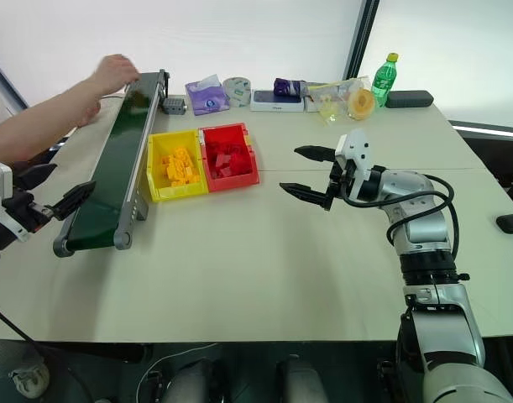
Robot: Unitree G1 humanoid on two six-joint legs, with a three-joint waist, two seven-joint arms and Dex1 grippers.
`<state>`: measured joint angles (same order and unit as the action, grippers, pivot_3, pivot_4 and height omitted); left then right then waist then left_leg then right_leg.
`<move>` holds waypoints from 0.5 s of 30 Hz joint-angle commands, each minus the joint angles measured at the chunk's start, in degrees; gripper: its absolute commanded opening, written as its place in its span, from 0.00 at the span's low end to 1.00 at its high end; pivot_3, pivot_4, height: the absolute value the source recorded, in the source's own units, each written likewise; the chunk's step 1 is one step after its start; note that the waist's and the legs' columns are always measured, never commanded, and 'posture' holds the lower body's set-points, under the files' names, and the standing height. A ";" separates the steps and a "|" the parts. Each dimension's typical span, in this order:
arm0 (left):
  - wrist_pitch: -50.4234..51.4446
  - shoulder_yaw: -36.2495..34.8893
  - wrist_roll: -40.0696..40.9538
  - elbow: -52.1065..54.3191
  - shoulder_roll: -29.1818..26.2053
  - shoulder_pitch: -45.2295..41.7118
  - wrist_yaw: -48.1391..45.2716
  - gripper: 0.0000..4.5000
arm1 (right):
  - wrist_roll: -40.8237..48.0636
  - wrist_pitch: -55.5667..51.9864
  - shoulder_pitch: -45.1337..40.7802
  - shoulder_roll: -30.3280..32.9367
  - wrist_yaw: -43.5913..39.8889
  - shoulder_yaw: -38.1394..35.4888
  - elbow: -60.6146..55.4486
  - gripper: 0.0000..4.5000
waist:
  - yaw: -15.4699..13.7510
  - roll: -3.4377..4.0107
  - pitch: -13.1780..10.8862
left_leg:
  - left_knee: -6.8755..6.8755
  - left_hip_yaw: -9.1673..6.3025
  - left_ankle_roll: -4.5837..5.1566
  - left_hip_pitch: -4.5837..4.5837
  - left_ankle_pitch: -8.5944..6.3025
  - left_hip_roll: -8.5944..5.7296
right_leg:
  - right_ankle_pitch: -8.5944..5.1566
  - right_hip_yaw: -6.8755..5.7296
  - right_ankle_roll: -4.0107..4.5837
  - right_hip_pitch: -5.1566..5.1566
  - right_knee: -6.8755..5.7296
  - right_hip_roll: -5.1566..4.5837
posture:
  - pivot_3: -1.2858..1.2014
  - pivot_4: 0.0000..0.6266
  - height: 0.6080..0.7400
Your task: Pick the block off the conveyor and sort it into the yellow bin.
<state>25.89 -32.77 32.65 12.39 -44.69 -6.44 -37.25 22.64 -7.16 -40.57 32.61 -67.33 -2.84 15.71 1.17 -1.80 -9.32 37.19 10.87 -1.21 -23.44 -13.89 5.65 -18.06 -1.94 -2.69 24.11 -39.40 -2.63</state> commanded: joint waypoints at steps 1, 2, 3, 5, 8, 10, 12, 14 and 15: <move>-0.83 -1.18 1.05 1.07 -0.18 -1.39 0.13 1.00 | 0.40 0.86 -0.63 0.08 -0.04 -0.66 -1.37 1.00 | 0.00 0.00 0.00 | 0.00 0.00 0.00 0.00 0.00 0.00 | 0.00 0.00 0.00 0.00 0.00 0.00 | 0.52 0.24 1.00; -0.43 -1.34 1.50 1.07 -0.22 -1.52 0.15 1.00 | 0.43 0.87 -0.62 0.10 -0.08 -0.71 -1.32 1.00 | -0.02 0.00 0.00 | 0.00 0.00 0.00 0.00 0.00 0.00 | 0.00 0.00 0.00 0.00 0.00 0.00 | 0.52 0.24 1.00; -0.62 -1.25 1.35 1.12 -0.47 -1.40 -0.17 1.00 | 0.43 0.92 -0.63 0.12 -0.11 -0.74 -1.22 1.00 | -0.03 0.00 0.00 | 0.00 0.00 0.00 0.00 0.00 0.00 | 0.00 0.00 0.00 0.00 0.00 0.00 | 0.52 0.24 1.00; -0.23 -0.86 0.34 1.21 -0.95 -0.89 0.29 1.00 | 0.42 0.98 -0.61 0.16 -0.15 -0.77 -1.14 1.00 | -0.01 0.00 0.00 | 0.00 0.00 0.00 0.00 0.00 0.00 | 0.00 0.00 0.00 0.00 0.00 0.00 | 0.52 0.24 1.00; -0.40 -1.25 1.35 1.21 -0.34 -1.14 0.03 1.00 | 0.29 1.11 -0.48 0.10 -0.12 -0.66 -1.13 1.00 | -0.01 0.00 0.00 | 0.00 0.00 0.00 0.00 0.00 0.00 | 0.00 0.00 0.00 0.00 0.00 0.01 | 0.52 0.24 1.00; -0.48 -1.32 1.30 1.38 -0.41 -0.95 -0.03 1.00 | 0.42 0.98 -0.43 0.01 -0.10 -0.68 -1.22 1.00 | 0.00 0.00 0.00 | 0.00 0.00 0.00 0.00 0.00 0.00 | 0.00 0.00 0.00 0.00 0.00 0.01 | 0.52 0.24 1.00; -0.57 -1.57 1.34 1.64 -0.39 -0.57 -0.13 1.00 | 0.38 1.03 -0.50 0.05 -0.16 -0.68 -1.05 1.00 | 0.00 0.00 0.00 | 0.00 0.00 0.00 0.00 0.00 0.00 | 0.00 0.00 0.00 0.00 0.00 0.01 | 0.52 0.24 1.00; -0.24 -2.03 1.51 1.93 -0.27 0.02 0.06 1.00 | 0.30 1.11 -0.63 0.08 -0.25 -0.63 -0.84 1.00 | 0.00 0.00 0.00 | 0.00 0.00 0.00 0.00 0.00 0.00 | 0.00 0.00 0.00 0.00 0.00 0.01 | 0.52 0.24 1.00; -0.28 -2.87 1.87 2.18 0.34 0.59 0.56 1.00 | 0.39 0.98 -0.79 -0.01 -0.16 -0.65 -0.88 1.00 | 0.00 0.00 0.00 | 0.00 0.00 0.00 0.00 0.00 0.00 | 0.00 0.00 0.00 0.00 0.00 0.01 | 0.52 0.24 1.00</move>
<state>25.95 -32.86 33.34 12.54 -44.59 -6.22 -37.15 22.64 -7.06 -40.58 32.61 -67.41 -2.84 15.80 1.17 -1.80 -9.32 37.19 10.87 -1.21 -23.44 -13.90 5.66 -18.06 -1.94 -2.69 24.11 -39.40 -2.62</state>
